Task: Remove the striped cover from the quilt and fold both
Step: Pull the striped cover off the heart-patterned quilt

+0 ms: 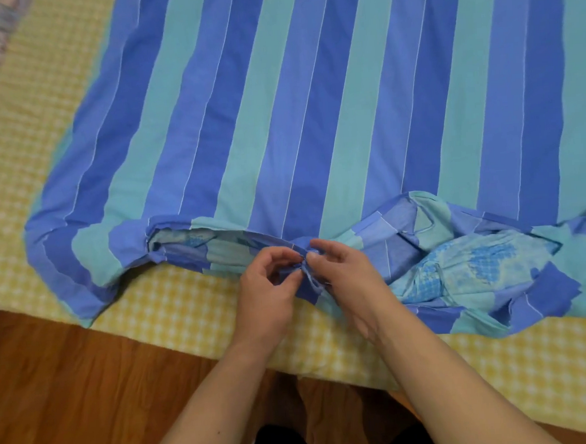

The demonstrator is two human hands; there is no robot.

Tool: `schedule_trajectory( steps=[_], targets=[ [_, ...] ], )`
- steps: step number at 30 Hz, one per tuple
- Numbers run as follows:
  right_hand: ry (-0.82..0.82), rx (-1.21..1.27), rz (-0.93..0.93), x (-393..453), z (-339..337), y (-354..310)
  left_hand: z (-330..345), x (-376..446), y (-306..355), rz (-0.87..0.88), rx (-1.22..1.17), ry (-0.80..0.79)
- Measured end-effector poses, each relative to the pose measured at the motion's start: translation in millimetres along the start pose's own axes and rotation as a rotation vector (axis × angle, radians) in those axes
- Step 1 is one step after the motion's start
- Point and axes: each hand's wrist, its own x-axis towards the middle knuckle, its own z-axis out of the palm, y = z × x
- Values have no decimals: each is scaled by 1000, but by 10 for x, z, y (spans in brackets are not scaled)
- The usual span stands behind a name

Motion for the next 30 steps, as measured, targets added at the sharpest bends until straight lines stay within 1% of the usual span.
schedule_trajectory(
  steps=[2, 3, 4, 6, 8, 10, 12, 15, 20, 23, 25, 27, 30],
  targets=[
    [33, -127, -97, 7, 2, -6, 16, 11, -12, -25, -16, 6],
    [77, -228, -165, 8, -5, -12, 33, 15, -12, -43, -47, 2],
    [130, -347, -238, 10, -12, -14, 47, 21, -4, -66, -92, -14],
    [196, -560, -364, -6, -11, -3, 59, 44, 27, -93, -141, -94],
    [199, -673, -452, -55, -3, 21, 27, 78, 60, -62, -103, -206],
    [165, -763, -519, -101, -35, 27, -27, 128, 114, -58, -50, -286],
    [137, -867, -587, -120, -102, -9, -73, 178, 160, -64, 47, -340],
    [156, -941, -703, -121, -185, -104, -70, 218, 224, -38, 180, -390],
    [189, -908, -801, -51, -243, -309, 29, 277, 347, 56, 298, -280],
    [195, -851, -773, -47, -252, -355, 65, 282, 371, 86, 358, -243],
    [214, -673, -672, -48, -254, -392, 61, 251, 351, 136, 420, -200],
    [296, -446, -586, -38, -273, -481, 33, 215, 297, 165, 443, -152],
    [413, -184, -516, 8, -366, -679, -12, 181, 228, 130, 409, -129]
  ],
)
